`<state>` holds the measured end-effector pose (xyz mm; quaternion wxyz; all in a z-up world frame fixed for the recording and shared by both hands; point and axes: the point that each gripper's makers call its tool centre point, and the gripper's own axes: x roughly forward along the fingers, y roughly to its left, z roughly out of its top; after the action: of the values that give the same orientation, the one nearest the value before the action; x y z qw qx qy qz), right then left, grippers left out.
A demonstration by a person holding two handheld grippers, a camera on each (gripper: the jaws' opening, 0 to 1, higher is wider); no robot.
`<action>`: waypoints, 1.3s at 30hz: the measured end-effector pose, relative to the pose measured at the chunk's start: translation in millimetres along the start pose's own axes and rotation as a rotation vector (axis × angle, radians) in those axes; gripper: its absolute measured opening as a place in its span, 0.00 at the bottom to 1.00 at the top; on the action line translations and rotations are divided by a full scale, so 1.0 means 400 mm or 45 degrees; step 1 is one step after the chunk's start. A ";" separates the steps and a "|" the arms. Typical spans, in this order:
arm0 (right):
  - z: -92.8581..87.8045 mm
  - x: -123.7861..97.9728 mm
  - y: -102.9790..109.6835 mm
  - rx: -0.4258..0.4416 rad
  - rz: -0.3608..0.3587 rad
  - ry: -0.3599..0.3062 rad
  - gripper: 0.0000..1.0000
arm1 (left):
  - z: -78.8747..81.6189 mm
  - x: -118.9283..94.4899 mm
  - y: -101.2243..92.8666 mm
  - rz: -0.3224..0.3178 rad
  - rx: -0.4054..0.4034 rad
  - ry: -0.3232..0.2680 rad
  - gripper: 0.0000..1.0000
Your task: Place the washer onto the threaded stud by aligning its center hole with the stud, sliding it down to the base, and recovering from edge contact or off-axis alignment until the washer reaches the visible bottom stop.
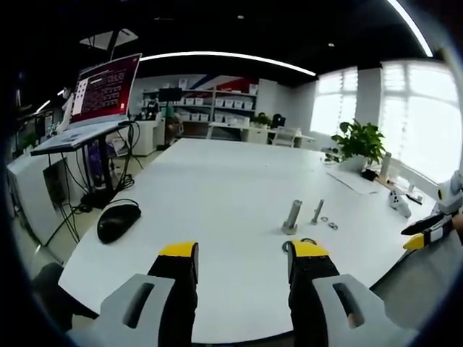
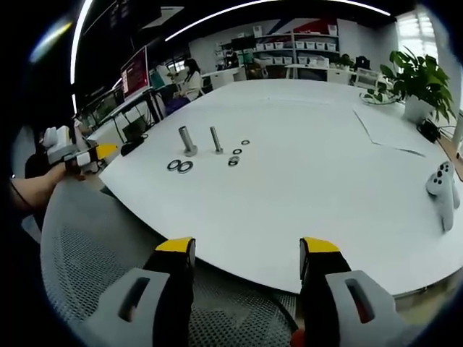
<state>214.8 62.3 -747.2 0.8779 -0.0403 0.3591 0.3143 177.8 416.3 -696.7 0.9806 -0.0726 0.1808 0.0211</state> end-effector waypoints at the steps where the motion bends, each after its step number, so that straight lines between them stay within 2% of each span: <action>1: 0.000 0.000 0.000 0.002 0.000 0.000 0.60 | -0.001 0.000 -0.001 -0.001 0.001 0.002 0.47; 16: -0.006 0.001 0.003 0.011 0.007 0.017 0.60 | -0.008 0.000 -0.004 -0.015 -0.008 0.026 0.43; 19: -0.007 0.001 0.005 0.004 0.012 0.022 0.60 | 0.005 -0.001 -0.010 -0.036 -0.049 -0.016 0.43; 22: -0.005 0.001 0.001 -0.003 0.003 0.019 0.61 | -0.007 0.000 -0.006 -0.022 -0.020 0.021 0.43; 25: -0.004 0.002 0.001 -0.018 -0.003 0.023 0.61 | -0.005 0.002 -0.007 -0.028 -0.030 0.017 0.42; 30: 0.002 0.003 0.014 -0.128 0.042 0.051 0.61 | -0.011 0.002 0.004 -0.004 -0.033 0.036 0.41; 31: -0.001 0.004 0.015 -0.168 0.057 0.073 0.60 | -0.011 0.002 0.008 0.001 -0.035 0.034 0.41; 33: -0.020 0.006 0.035 -0.279 0.164 0.178 0.56 | -0.013 0.002 0.010 0.005 -0.043 0.038 0.41; 35: -0.022 0.009 0.043 -0.346 0.215 0.228 0.56 | -0.014 0.003 0.013 0.015 -0.042 0.045 0.41; 36: -0.005 0.013 0.048 -0.406 0.233 0.223 0.56 | -0.011 0.003 0.017 0.025 -0.048 0.031 0.41; 39: 0.037 0.027 0.077 -0.470 0.319 0.222 0.56 | -0.009 0.001 0.021 0.037 -0.056 0.022 0.41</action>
<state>211.8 96.9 -738.8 0.7754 -0.1822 0.3723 0.4764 176.4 424.1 -701.3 0.9767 -0.0919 0.1899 0.0387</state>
